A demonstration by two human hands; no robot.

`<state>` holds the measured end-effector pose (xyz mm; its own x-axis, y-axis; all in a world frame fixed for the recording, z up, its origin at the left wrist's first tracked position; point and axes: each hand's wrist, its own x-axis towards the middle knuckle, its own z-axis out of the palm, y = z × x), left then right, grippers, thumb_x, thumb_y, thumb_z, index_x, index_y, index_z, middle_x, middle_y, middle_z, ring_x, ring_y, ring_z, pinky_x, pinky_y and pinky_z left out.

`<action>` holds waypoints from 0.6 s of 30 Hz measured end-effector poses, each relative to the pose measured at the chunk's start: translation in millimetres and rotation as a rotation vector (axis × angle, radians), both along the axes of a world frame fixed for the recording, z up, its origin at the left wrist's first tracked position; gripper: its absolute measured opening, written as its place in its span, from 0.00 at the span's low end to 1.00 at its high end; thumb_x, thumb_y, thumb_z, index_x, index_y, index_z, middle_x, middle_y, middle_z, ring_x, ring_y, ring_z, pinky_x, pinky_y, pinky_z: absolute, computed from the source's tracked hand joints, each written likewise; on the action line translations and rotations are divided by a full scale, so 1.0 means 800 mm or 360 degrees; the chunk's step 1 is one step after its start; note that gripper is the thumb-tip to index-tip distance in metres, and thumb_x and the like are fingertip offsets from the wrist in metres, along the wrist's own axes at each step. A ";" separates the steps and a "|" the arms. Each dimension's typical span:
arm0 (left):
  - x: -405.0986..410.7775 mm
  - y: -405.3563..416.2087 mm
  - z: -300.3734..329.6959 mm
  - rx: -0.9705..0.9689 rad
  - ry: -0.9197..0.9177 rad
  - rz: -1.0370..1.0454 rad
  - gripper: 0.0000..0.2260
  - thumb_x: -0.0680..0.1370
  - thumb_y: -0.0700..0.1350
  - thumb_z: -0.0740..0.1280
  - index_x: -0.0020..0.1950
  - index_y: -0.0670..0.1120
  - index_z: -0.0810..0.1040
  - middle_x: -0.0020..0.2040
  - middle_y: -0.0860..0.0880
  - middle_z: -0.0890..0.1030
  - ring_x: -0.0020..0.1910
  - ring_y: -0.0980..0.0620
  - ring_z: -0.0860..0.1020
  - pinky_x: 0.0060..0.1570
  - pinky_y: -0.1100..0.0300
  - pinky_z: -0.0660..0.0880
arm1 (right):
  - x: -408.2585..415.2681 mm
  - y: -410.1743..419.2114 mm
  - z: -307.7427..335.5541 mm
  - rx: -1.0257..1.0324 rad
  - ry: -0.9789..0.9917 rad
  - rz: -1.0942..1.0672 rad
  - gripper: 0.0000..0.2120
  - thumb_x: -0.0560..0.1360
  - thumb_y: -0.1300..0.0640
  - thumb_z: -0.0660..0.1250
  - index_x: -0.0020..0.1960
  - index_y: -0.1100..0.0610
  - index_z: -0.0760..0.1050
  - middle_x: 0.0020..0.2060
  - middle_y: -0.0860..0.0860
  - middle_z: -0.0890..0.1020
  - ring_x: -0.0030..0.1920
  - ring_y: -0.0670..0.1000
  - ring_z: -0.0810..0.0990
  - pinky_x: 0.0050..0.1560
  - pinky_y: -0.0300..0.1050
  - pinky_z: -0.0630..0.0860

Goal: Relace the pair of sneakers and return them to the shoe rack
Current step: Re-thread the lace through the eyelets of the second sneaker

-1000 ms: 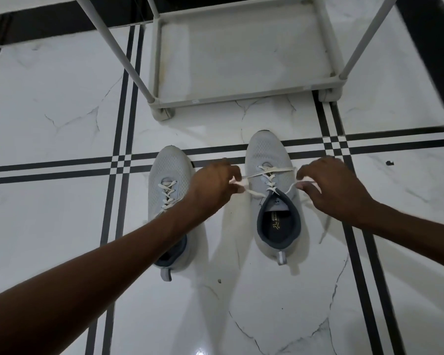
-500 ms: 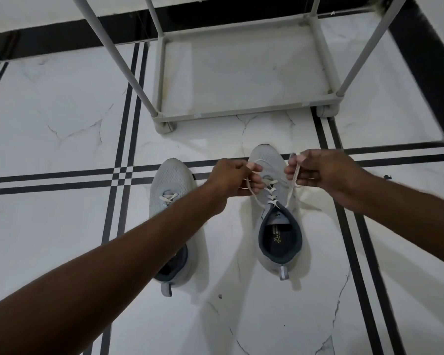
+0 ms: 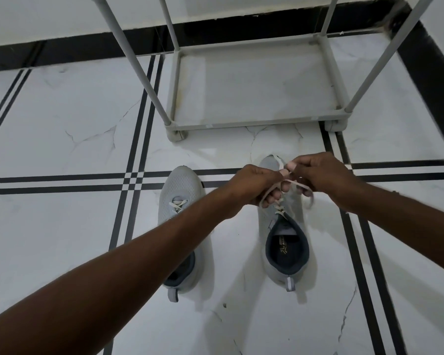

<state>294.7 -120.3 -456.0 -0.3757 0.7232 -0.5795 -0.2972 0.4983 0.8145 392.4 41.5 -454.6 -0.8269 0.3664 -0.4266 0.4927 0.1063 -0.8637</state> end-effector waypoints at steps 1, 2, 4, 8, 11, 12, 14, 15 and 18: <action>-0.005 -0.005 -0.001 0.0016 -0.0008 0.0029 0.16 0.77 0.55 0.69 0.45 0.42 0.86 0.34 0.47 0.82 0.30 0.53 0.79 0.33 0.61 0.77 | 0.000 -0.001 -0.004 0.0039 -0.0040 0.0047 0.08 0.78 0.57 0.67 0.48 0.58 0.84 0.35 0.56 0.87 0.26 0.49 0.77 0.25 0.38 0.73; -0.009 -0.009 -0.002 0.0043 -0.0009 0.0051 0.16 0.77 0.53 0.69 0.46 0.40 0.86 0.36 0.45 0.84 0.32 0.51 0.81 0.35 0.60 0.79 | 0.001 -0.001 -0.007 0.0071 -0.0082 0.0117 0.06 0.78 0.59 0.67 0.48 0.58 0.84 0.34 0.56 0.87 0.23 0.46 0.74 0.22 0.36 0.70; -0.017 -0.018 -0.005 0.0115 0.0038 0.0084 0.12 0.77 0.47 0.71 0.47 0.38 0.85 0.39 0.41 0.85 0.35 0.48 0.83 0.40 0.57 0.82 | 0.002 -0.001 -0.011 0.0187 -0.0185 0.0329 0.08 0.76 0.64 0.68 0.48 0.55 0.84 0.33 0.54 0.87 0.21 0.43 0.73 0.21 0.35 0.68; -0.019 -0.026 -0.010 0.0062 0.0953 0.0003 0.05 0.74 0.42 0.74 0.42 0.40 0.84 0.30 0.55 0.82 0.31 0.58 0.80 0.36 0.69 0.75 | -0.002 -0.003 -0.014 0.0542 -0.0276 0.0605 0.11 0.73 0.64 0.71 0.45 0.50 0.86 0.40 0.46 0.87 0.39 0.39 0.82 0.37 0.32 0.75; -0.005 -0.022 -0.007 0.0008 0.1749 -0.0107 0.05 0.74 0.41 0.71 0.49 0.47 0.84 0.39 0.54 0.84 0.36 0.54 0.79 0.39 0.61 0.76 | -0.008 -0.006 -0.019 0.0069 -0.0177 0.0422 0.11 0.78 0.66 0.65 0.52 0.57 0.85 0.46 0.51 0.88 0.50 0.51 0.86 0.47 0.36 0.80; 0.001 -0.020 -0.007 0.0035 0.1882 -0.0132 0.07 0.74 0.41 0.69 0.50 0.48 0.83 0.41 0.52 0.84 0.39 0.52 0.80 0.40 0.58 0.75 | -0.012 -0.008 -0.020 -0.0160 -0.0185 0.0404 0.11 0.79 0.66 0.63 0.53 0.58 0.84 0.46 0.53 0.88 0.51 0.52 0.86 0.47 0.38 0.81; 0.009 -0.016 -0.009 0.0107 0.2032 -0.0155 0.07 0.75 0.41 0.68 0.50 0.48 0.82 0.42 0.51 0.83 0.42 0.51 0.77 0.39 0.56 0.72 | -0.018 -0.011 -0.020 -0.0464 -0.0249 0.0450 0.10 0.80 0.63 0.63 0.51 0.58 0.83 0.47 0.54 0.88 0.49 0.53 0.87 0.45 0.39 0.82; 0.012 -0.016 -0.010 0.0137 0.2033 -0.0119 0.06 0.75 0.40 0.68 0.49 0.48 0.82 0.42 0.51 0.82 0.42 0.51 0.77 0.39 0.57 0.71 | -0.019 -0.012 -0.019 -0.0540 -0.0283 0.0486 0.09 0.79 0.63 0.64 0.50 0.58 0.84 0.47 0.54 0.88 0.48 0.53 0.87 0.44 0.40 0.82; 0.015 -0.016 -0.017 0.0139 0.1725 0.0159 0.03 0.73 0.41 0.71 0.45 0.47 0.83 0.40 0.52 0.82 0.40 0.53 0.78 0.40 0.57 0.75 | -0.017 -0.002 -0.020 -0.0603 -0.0299 0.0435 0.10 0.78 0.59 0.66 0.54 0.61 0.83 0.50 0.56 0.87 0.52 0.55 0.86 0.50 0.46 0.82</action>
<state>306.9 -133.4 -469.7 -0.7150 0.6836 0.1466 0.5636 0.4395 0.6995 378.7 39.9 -470.9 -0.7672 -0.0621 -0.6384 0.6412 -0.0509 -0.7657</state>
